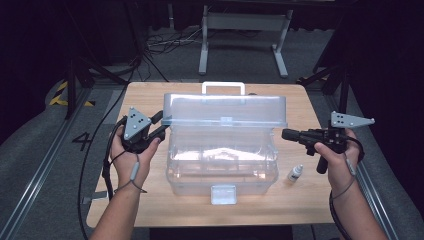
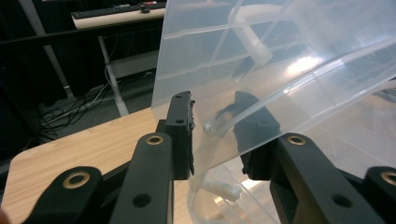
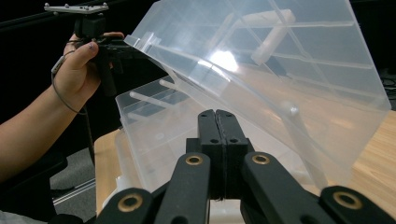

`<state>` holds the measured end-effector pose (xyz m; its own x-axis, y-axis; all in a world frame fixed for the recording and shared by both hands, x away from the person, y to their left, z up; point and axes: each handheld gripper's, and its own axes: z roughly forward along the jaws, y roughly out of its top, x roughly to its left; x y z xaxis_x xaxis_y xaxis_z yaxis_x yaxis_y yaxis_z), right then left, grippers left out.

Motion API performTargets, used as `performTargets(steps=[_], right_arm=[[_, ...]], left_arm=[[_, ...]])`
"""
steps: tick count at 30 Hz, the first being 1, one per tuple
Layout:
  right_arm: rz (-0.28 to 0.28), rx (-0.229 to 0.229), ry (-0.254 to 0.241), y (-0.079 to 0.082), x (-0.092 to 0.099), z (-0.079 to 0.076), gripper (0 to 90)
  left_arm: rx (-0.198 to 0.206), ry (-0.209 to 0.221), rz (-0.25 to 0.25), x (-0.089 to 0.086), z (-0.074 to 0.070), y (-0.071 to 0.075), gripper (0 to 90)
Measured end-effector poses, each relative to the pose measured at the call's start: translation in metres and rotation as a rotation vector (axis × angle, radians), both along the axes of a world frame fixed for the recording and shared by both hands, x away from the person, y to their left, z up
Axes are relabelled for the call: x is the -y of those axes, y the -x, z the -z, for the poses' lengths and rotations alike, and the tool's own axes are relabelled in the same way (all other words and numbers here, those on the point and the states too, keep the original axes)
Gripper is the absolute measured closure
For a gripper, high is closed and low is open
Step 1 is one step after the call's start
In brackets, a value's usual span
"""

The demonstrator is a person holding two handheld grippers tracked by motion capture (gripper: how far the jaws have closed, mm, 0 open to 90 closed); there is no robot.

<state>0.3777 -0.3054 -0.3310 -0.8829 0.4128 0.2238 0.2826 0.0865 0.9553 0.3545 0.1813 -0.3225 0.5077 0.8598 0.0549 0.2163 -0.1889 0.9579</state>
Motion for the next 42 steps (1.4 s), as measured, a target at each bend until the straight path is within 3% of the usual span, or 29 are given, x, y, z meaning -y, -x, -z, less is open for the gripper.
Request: performTargets(steps=[16, 32, 42], right_arm=[[0.056, -0.022, -0.025, 0.013, 0.027, 0.012, 90.0], [0.088, -0.029, -0.021, 0.021, 0.035, 0.016, 88.2], [0.119, -0.038, -0.03, 0.027, 0.044, 0.018, 86.9]], left_arm=[[-0.009, 0.009, -0.023, 0.0, -0.006, -0.015, 72.8], [-0.063, 0.022, -0.023, -0.001, -0.016, -0.032, 73.0], [-0.102, 0.028, -0.02, -0.002, -0.024, -0.054, 73.1]])
